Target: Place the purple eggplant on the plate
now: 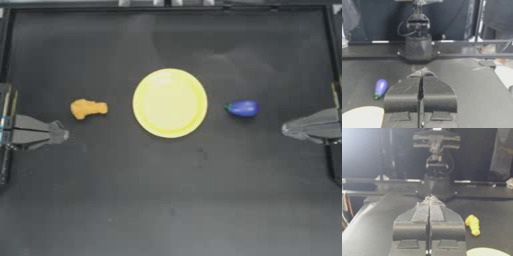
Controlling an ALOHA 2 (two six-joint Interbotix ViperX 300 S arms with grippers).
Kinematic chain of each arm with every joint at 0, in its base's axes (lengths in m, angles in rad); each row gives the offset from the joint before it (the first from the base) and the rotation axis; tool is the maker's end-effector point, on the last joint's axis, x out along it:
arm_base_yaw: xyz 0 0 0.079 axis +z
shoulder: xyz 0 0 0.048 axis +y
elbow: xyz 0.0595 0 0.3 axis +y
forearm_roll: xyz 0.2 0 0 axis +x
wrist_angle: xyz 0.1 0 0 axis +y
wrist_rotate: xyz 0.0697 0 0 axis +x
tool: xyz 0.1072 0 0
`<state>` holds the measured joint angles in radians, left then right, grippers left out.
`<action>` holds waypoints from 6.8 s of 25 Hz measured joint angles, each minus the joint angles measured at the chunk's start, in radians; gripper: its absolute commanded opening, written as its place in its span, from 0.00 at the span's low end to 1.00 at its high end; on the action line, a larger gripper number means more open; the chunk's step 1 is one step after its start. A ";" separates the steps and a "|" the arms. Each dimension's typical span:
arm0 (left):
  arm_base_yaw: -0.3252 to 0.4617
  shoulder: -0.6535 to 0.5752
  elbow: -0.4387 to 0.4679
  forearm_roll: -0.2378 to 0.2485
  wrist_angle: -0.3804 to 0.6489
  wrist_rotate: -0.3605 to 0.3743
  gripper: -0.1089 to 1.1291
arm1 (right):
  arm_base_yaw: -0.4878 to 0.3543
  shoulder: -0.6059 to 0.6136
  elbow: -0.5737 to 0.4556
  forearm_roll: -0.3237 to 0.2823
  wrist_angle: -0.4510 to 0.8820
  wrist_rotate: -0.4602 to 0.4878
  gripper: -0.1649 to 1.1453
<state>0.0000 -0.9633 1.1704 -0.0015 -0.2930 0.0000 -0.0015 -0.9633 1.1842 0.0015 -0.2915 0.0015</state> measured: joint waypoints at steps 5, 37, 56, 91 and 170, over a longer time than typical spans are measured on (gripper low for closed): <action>0.002 -0.003 0.015 -0.002 -0.011 0.012 0.16 | 0.000 -0.002 0.014 -0.002 -0.012 -0.003 0.21; 0.038 -0.008 0.015 -0.003 0.040 0.012 0.92 | -0.290 0.152 -0.325 -0.060 0.839 -0.014 0.90; 0.058 -0.008 0.015 -0.005 0.052 0.011 0.92 | -0.436 0.548 -0.430 0.067 1.031 -0.250 0.90; 0.081 0.000 0.015 -0.008 0.054 0.008 0.92 | -0.485 0.957 -0.446 0.009 0.914 -0.272 0.81; 0.109 0.040 0.021 -0.014 0.055 0.005 0.92 | -0.408 1.289 -1.032 0.238 1.043 -0.526 0.90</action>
<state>0.1089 -0.9235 1.1919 -0.0153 -0.2378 0.0046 -0.4096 0.3252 0.1519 0.2393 0.7517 -0.5246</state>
